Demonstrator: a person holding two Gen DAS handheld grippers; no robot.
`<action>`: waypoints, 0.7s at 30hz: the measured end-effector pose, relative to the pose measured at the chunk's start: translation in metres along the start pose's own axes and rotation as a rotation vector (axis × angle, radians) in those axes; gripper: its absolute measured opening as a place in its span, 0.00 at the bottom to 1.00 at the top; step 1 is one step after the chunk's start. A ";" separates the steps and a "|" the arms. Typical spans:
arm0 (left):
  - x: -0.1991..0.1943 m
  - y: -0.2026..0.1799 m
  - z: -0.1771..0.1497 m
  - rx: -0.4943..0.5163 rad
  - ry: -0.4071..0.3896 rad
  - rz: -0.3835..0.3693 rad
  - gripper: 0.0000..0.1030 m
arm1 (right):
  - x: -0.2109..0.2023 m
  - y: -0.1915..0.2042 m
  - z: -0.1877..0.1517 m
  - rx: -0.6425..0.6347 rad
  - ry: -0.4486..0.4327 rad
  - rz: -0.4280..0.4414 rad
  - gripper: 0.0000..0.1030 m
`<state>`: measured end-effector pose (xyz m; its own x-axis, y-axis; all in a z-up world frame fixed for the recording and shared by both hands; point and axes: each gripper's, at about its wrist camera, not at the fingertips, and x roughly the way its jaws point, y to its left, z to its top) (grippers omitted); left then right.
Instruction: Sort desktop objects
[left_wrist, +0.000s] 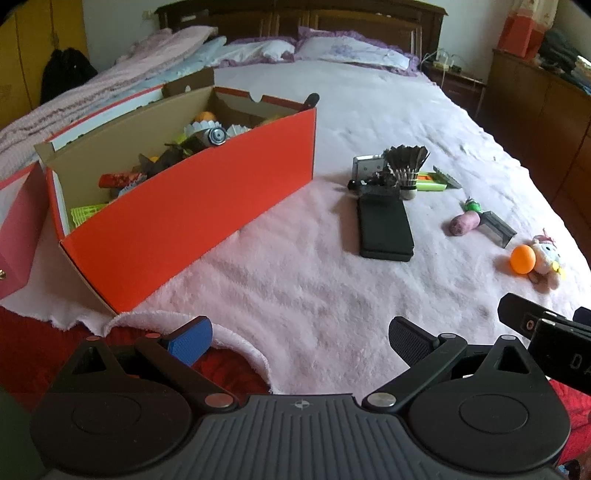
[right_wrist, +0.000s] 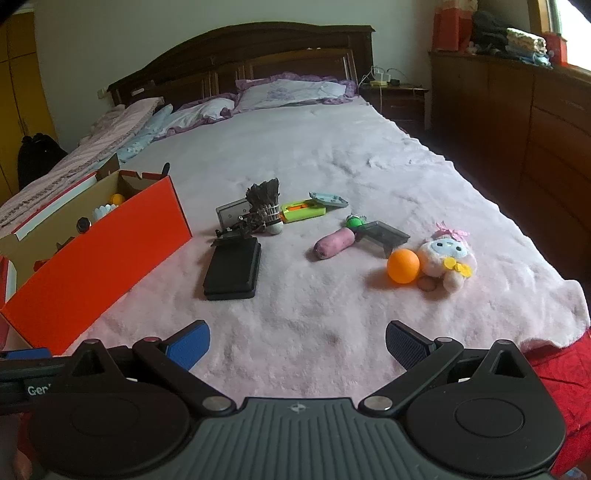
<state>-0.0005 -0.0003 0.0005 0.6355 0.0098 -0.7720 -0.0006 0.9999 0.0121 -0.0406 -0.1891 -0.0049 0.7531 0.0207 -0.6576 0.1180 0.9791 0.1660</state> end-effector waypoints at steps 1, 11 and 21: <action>0.000 0.000 0.000 -0.001 -0.001 0.001 1.00 | 0.000 0.000 0.000 -0.003 -0.002 0.000 0.99; -0.003 0.006 0.001 -0.033 -0.013 -0.002 1.00 | -0.005 0.004 0.000 -0.026 -0.019 0.011 0.99; -0.005 0.007 -0.001 -0.035 -0.024 0.005 1.00 | -0.008 0.003 -0.001 -0.024 -0.037 0.017 0.99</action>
<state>-0.0043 0.0065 0.0040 0.6535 0.0146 -0.7568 -0.0300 0.9995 -0.0066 -0.0468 -0.1861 0.0000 0.7781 0.0309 -0.6274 0.0893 0.9832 0.1591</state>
